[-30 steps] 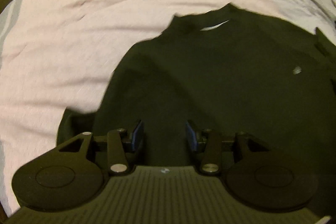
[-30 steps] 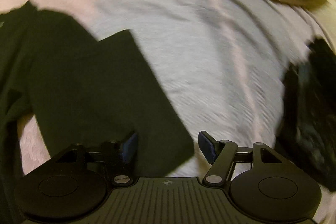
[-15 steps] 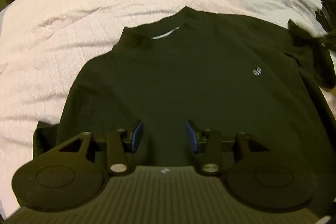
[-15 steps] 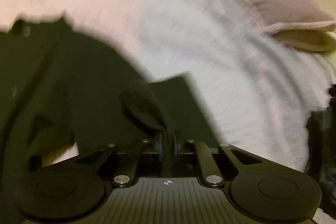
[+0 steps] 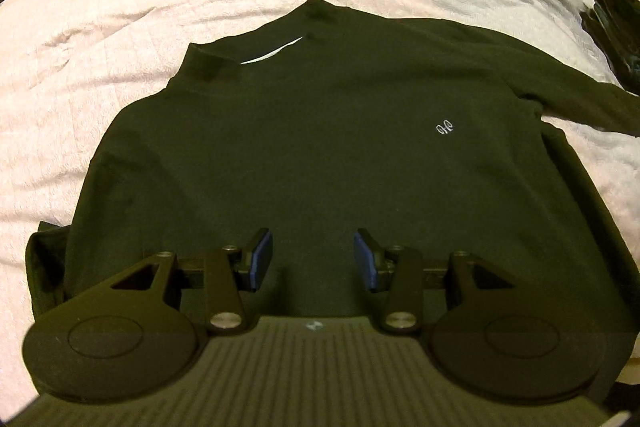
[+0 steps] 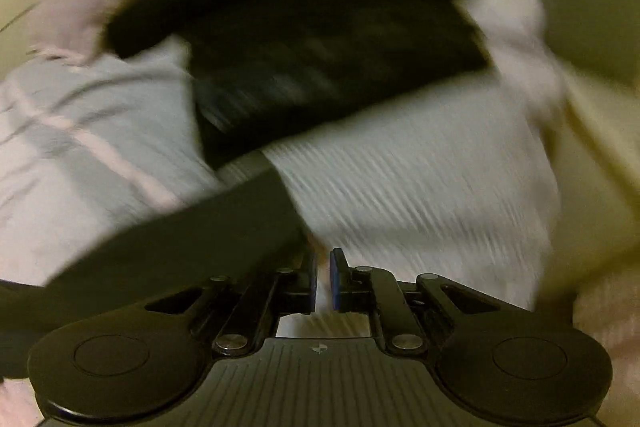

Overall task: Fold clothes
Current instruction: 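Lower the sweater flat onto the bed and open both grippers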

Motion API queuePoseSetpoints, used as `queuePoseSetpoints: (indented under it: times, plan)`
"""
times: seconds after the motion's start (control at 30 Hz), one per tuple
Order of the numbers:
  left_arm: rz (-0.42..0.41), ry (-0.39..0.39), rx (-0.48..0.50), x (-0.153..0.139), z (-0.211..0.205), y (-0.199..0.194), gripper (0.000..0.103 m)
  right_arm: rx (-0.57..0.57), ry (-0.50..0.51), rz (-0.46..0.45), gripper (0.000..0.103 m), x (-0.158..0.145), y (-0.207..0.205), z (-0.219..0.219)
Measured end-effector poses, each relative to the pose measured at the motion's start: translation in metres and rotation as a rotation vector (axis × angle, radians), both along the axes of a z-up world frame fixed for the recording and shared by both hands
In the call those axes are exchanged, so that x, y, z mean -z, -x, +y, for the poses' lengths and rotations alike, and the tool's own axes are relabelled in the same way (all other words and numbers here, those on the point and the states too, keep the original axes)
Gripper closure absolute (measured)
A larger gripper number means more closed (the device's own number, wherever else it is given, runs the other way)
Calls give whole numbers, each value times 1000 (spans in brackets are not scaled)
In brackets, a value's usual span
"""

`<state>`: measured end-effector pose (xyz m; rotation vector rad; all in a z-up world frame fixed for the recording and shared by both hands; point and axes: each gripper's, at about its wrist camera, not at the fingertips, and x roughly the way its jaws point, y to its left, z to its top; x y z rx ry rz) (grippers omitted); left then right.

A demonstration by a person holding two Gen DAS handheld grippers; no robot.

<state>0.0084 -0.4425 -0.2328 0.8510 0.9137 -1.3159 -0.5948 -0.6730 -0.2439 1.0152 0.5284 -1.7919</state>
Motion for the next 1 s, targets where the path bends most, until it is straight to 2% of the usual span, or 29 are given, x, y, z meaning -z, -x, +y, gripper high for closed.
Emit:
queuePoseSetpoints:
  times: [0.07, 0.13, 0.2, 0.23, 0.27, 0.33, 0.5, 0.6, 0.63, 0.67, 0.7, 0.77, 0.83, 0.9, 0.97, 1.0]
  plan:
    - [-7, -5, 3, 0, -2, 1, 63, 30, -20, -36, 93, 1, 2, 7]
    - [-15, -9, 8, 0, -4, 2, 62, -72, 10, -22, 92, -12, -13, 3]
    - [-16, -7, 17, -1, -8, 5, 62, -227, 69, -3, 87, -27, -33, -5]
    - [-15, -7, 24, 0, -11, 7, 62, -308, 96, 7, 74, -33, -42, -13]
    - [-15, -6, 31, 0, -14, 10, 62, -393, 118, 6, 54, -38, -51, -23]
    - [-15, -5, 50, 1, -21, 18, 62, -557, 122, -5, 33, -42, -68, -48]
    - [-19, 5, 118, 3, -41, 41, 60, -943, -33, 76, 33, -20, -100, -108]
    - [-25, -3, 149, 7, -53, 53, 59, -1144, -228, 108, 33, 3, -114, -132]
    - [-25, -7, 156, 9, -58, 57, 59, -1198, -291, 112, 56, 10, -118, -136]
    - [-26, -11, 162, 11, -62, 61, 59, -1244, -326, 129, 89, 13, -120, -137]
    - [-24, -12, 166, 11, -66, 64, 59, -1266, -322, 168, 93, 10, -122, -137]
    - [-17, -6, 174, 11, -72, 69, 59, -1251, -215, 192, 95, -10, -116, -135]
    - [-11, -10, 182, 12, -79, 73, 59, -1132, -85, 226, 95, -26, -103, -132]
    - [-10, -15, 190, 13, -86, 78, 59, -1028, -14, 246, 92, -29, -91, -128]
    - [-11, -18, 202, 14, -90, 81, 59, -968, -6, 276, 79, -26, -84, -122]
    - [-11, -19, 205, 14, -91, 82, 59, -950, -19, 294, 76, -23, -82, -119]
